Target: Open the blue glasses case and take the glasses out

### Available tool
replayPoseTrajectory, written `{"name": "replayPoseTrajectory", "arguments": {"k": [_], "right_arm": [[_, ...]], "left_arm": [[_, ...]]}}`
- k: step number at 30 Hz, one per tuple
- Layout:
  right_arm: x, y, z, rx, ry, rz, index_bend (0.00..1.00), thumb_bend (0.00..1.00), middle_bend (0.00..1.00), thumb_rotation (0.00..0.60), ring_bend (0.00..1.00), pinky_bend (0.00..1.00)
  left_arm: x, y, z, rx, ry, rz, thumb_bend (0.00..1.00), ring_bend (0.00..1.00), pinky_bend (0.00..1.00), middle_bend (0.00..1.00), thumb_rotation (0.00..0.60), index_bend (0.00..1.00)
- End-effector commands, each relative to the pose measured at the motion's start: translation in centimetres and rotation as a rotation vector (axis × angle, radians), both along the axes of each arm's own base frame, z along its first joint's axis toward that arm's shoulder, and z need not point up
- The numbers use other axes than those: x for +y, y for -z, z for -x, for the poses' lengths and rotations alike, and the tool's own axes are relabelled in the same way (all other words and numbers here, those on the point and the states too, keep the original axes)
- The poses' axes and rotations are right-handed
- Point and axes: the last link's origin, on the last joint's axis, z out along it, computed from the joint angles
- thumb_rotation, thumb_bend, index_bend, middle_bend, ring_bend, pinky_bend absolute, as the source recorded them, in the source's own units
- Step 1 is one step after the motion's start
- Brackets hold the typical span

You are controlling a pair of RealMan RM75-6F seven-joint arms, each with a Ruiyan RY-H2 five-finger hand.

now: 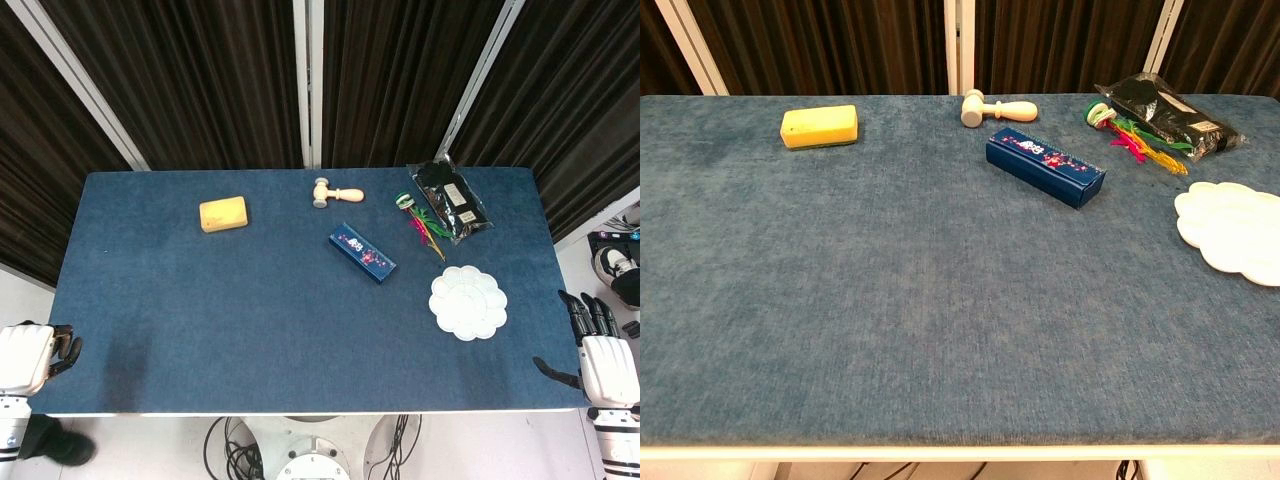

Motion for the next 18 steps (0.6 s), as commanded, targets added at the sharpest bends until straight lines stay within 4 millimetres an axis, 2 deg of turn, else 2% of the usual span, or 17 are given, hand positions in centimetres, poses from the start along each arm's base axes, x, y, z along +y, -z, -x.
{"name": "replayPoseTrajectory", "arguments": {"k": [1, 8, 11, 14, 18], "right_arm": [[-0.1, 0.0, -0.1, 0.002, -0.004, -0.002, 0.00, 0.04, 0.13, 0.600, 0.00, 0.00], [-0.7, 0.4, -0.4, 0.010, -0.018, -0.028, 0.00, 0.05, 0.13, 0.600, 0.00, 0.00], [-1.6, 0.6, -0.9, 0.014, -0.043, -0.044, 0.00, 0.05, 0.14, 0.600, 0.00, 0.00], [-3.5, 0.8, -1.9, 0.013, -0.079, -0.072, 0.00, 0.06, 0.15, 0.600, 0.00, 0.00], [-7.8, 1.6, -4.3, -0.006, -0.142, -0.162, 0.00, 0.11, 0.17, 0.600, 0.00, 0.00]], "left_arm": [[0.0, 0.0, 0.0, 0.000, 0.000, 0.000, 0.39, 0.85, 0.66, 1.00, 0.600, 0.84], [-0.1, 0.0, 0.0, 0.000, 0.000, 0.000, 0.39, 0.85, 0.66, 1.00, 0.600, 0.85], [0.0, 0.0, 0.0, 0.001, 0.000, 0.000, 0.39, 0.85, 0.66, 1.00, 0.600, 0.85], [0.0, 0.0, 0.0, 0.002, 0.000, 0.001, 0.39, 0.85, 0.66, 1.00, 0.600, 0.85], [0.1, 0.0, -0.1, 0.002, 0.000, 0.002, 0.39, 0.85, 0.66, 1.00, 0.600, 0.85]]}}
